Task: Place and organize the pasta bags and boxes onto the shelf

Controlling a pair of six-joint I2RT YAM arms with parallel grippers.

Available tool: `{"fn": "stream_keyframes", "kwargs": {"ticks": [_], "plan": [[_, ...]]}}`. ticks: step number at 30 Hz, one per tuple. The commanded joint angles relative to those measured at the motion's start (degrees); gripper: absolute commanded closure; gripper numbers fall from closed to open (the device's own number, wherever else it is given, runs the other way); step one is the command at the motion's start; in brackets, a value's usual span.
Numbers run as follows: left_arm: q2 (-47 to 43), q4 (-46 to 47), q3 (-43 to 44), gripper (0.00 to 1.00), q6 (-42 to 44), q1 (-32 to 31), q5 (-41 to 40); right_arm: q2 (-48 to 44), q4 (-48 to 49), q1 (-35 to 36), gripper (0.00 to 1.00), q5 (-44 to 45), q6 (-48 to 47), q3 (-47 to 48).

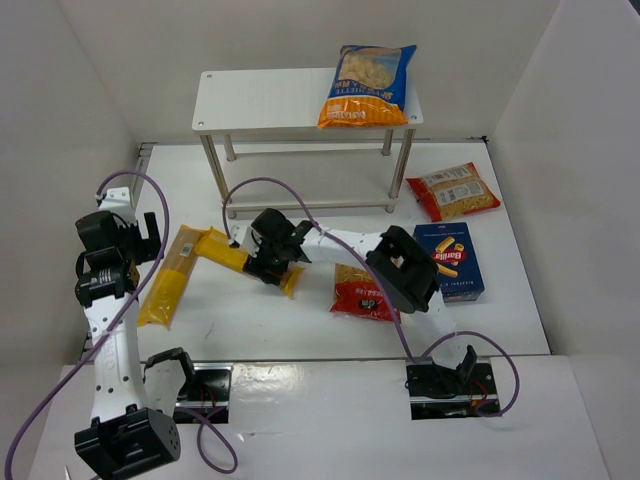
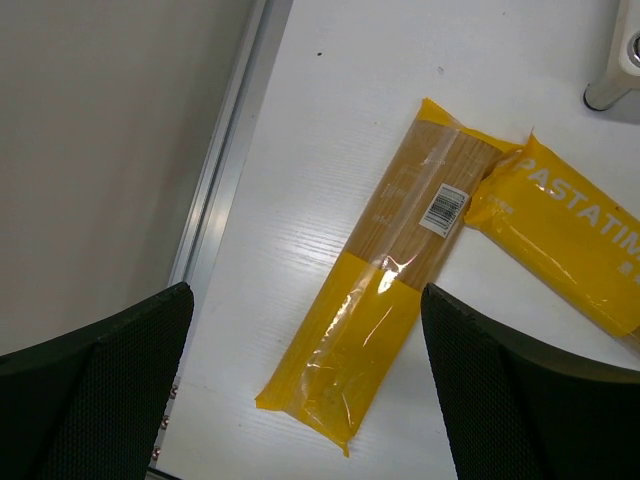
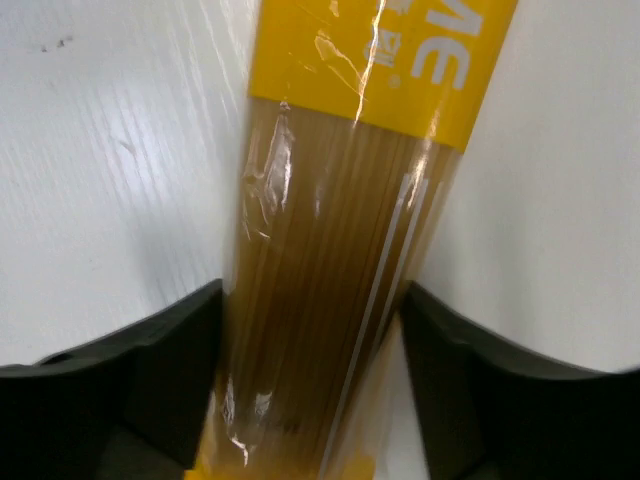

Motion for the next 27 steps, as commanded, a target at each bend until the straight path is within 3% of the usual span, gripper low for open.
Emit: {"fn": "stream_keyframes", "kwargs": {"ticks": [1, 3, 4, 8, 17, 27], "plan": [[-0.9, 2.1, -0.2, 0.00, -0.3, 0.3, 1.3, 4.6, -4.3, 1.1, 0.32, -0.4, -0.2, 2.8], [-1.4, 2.1, -0.2, 0.00, -0.3, 0.3, 1.4, 6.7, -6.9, 1.1, 0.69, -1.3, -0.8, 4.6], [-1.4, 2.1, -0.2, 0.00, -0.3, 0.3, 1.4, 6.7, -8.1, 1.1, 1.00, -1.3, -0.8, 6.3], [-1.4, 2.1, -0.2, 0.00, -0.3, 0.3, 1.4, 5.0, -11.1, 1.6, 1.00, -5.2, -1.5, 6.3], [-3.0, 2.1, -0.2, 0.00, -0.3, 0.3, 1.4, -12.3, -7.5, 1.6, 1.00, -8.8, 0.0, -6.4], [-3.0, 2.1, -0.7, 0.00, -0.3, 0.3, 1.4, -31.0, 3.3, 0.3, 1.00, 2.2, 8.4, -18.1]]}}
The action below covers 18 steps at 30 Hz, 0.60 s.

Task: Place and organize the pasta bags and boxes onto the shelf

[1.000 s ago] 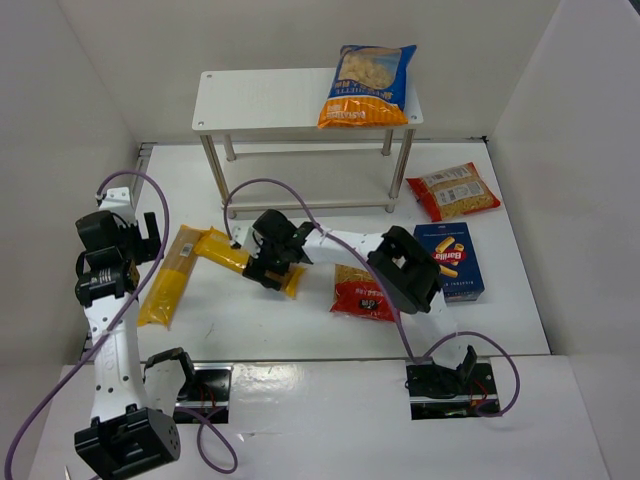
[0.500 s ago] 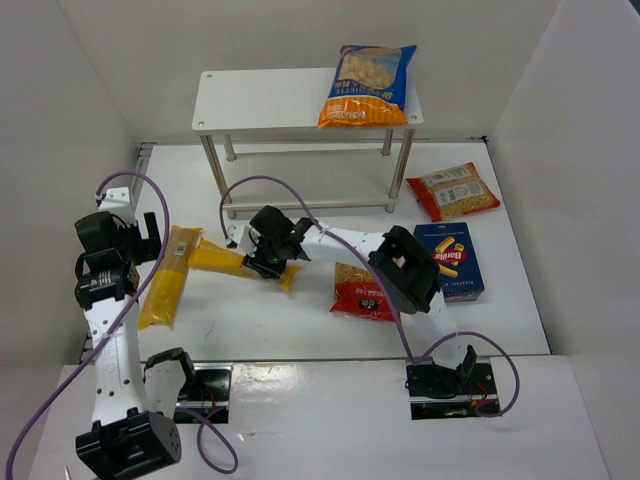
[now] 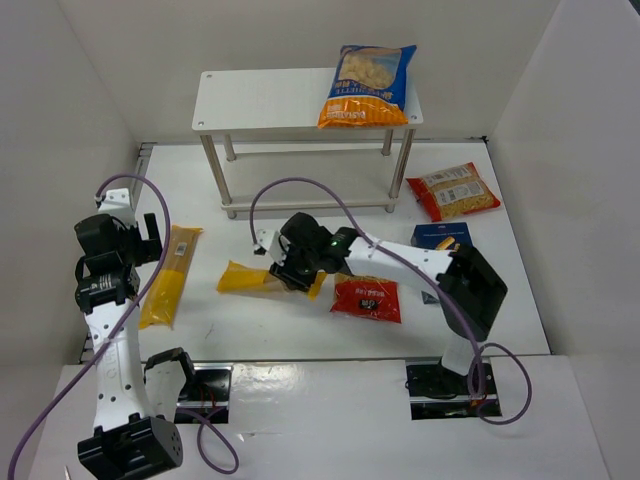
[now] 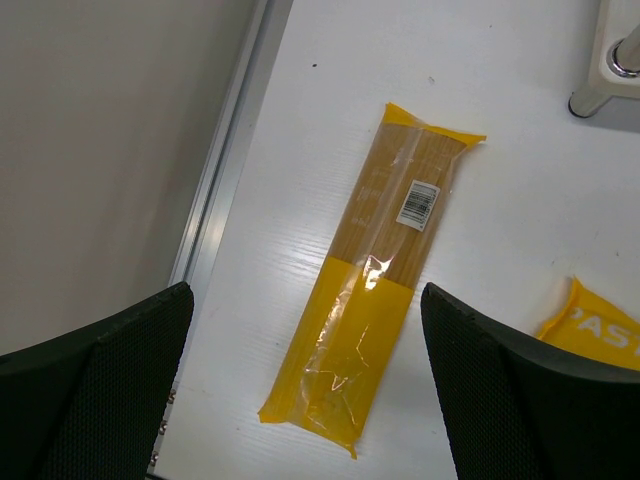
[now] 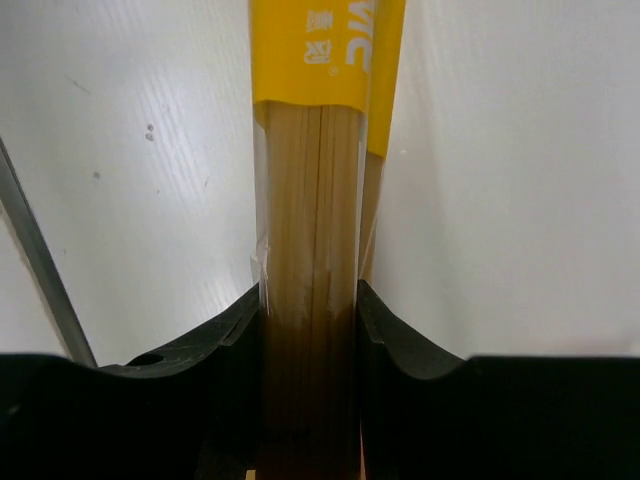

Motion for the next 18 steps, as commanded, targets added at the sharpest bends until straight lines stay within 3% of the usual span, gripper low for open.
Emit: {"fn": "stream_keyframes", "kwargs": {"ticks": [1, 18], "plan": [[-0.7, 2.0, -0.2, 0.00, -0.3, 0.3, 0.4, -8.9, 9.5, -1.5, 1.00, 4.9, 5.2, -1.6], [-0.7, 2.6, -0.2, 0.00, -0.3, 0.3, 0.4, -21.2, 16.7, -9.9, 1.00, 15.8, 10.3, -6.6]]}}
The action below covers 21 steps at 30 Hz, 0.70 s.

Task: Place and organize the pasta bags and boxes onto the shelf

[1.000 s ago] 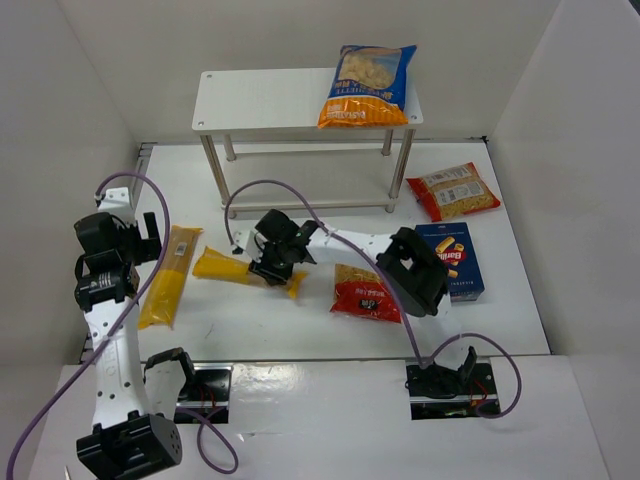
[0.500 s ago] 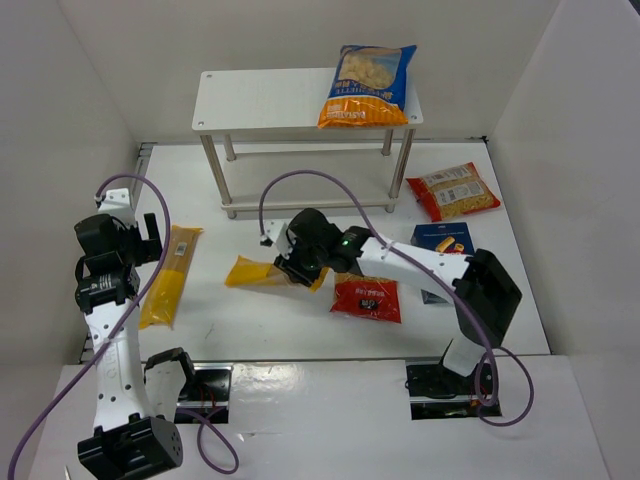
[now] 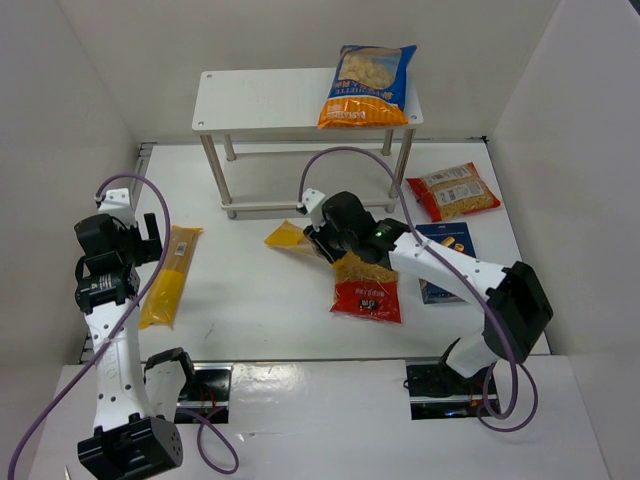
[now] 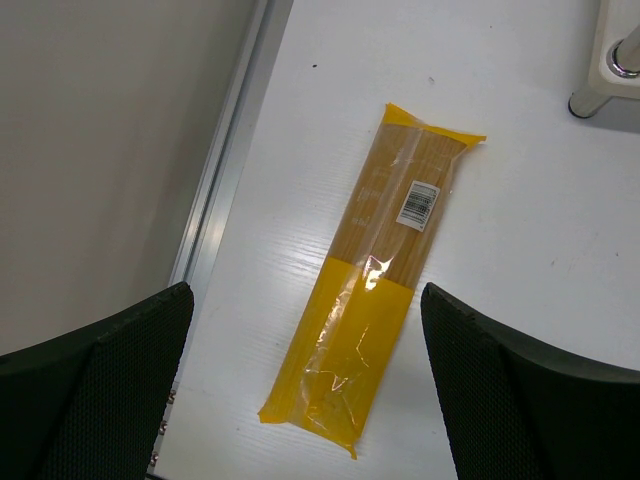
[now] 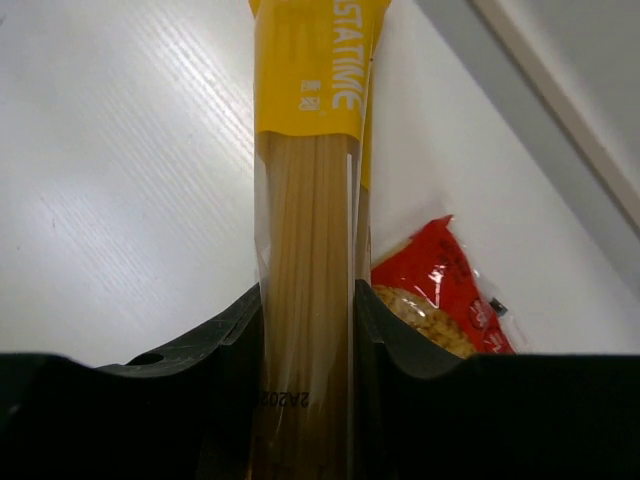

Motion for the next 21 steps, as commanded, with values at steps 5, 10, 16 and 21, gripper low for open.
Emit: {"fn": "stream_keyframes", "kwargs": {"ticks": [5, 10, 16, 21], "plan": [[-0.7, 2.5, -0.2, 0.00, -0.3, 0.3, 0.4, -10.3, 9.2, -2.8, 1.00, -1.6, 2.1, 2.2], [-0.7, 3.1, -0.8, 0.00, -0.3, 0.3, -0.1, -13.7, 9.2, -2.8, 1.00, -1.3, 1.5, 2.2], [-0.7, 3.1, -0.8, 0.00, -0.3, 0.3, -0.1, -17.9, 12.6, -5.3, 1.00, 5.0, 0.4, 0.1], [-0.7, 3.1, -0.8, 0.00, -0.3, 0.3, -0.1, -19.1, 19.8, -5.9, 1.00, 13.0, -0.3, -5.0]]}}
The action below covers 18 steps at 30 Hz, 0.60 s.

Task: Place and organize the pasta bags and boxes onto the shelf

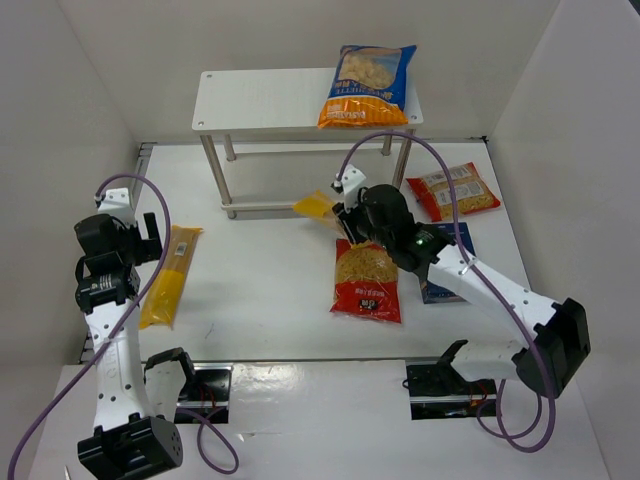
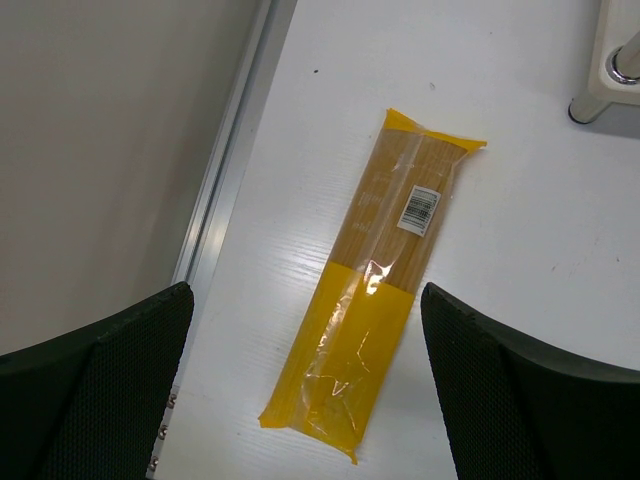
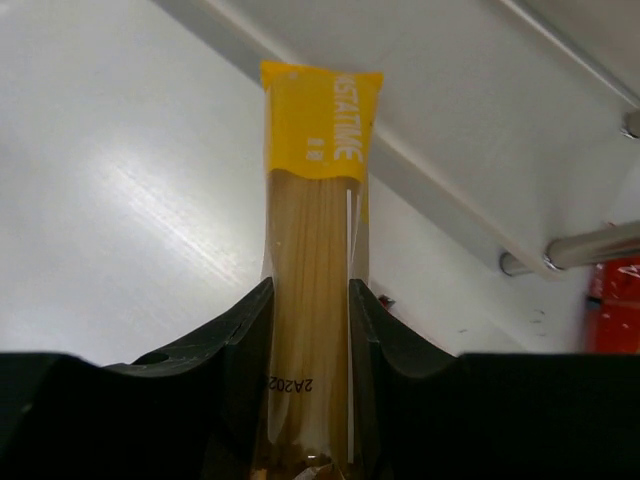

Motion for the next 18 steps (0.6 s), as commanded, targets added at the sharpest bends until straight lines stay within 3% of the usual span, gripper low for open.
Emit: {"fn": "stream_keyframes", "kwargs": {"ticks": [1, 9, 12, 16, 17, 18], "plan": [[-0.7, 2.3, -0.5, 0.00, -0.3, 0.3, -0.1, -3.9, 16.4, -0.6, 1.00, 9.8, -1.2, -1.8], [-1.2, 2.3, -0.5, 0.00, -0.8, 0.3, -0.1, -1.3, 29.2, -1.2, 1.00, 18.4, -5.7, -6.6], [-1.2, 2.3, -1.0, 0.00, -0.8, 0.3, -0.1, 0.0, 27.4, -1.7, 1.00, 15.0, -5.7, -5.2], [-1.2, 2.3, -1.0, 0.00, -0.8, 0.3, -0.1, 0.0, 16.5, -1.7, 0.97, 8.4, -4.7, -3.0], [-1.2, 2.3, -1.0, 0.00, -0.8, 0.3, -0.1, 0.6, 14.0, -1.7, 0.76, 7.3, -5.3, -2.4], [-1.2, 2.3, -1.0, 0.00, -0.8, 0.3, 0.5, 1.5, 11.3, -2.2, 0.30, 4.8, -7.1, -1.9]]}}
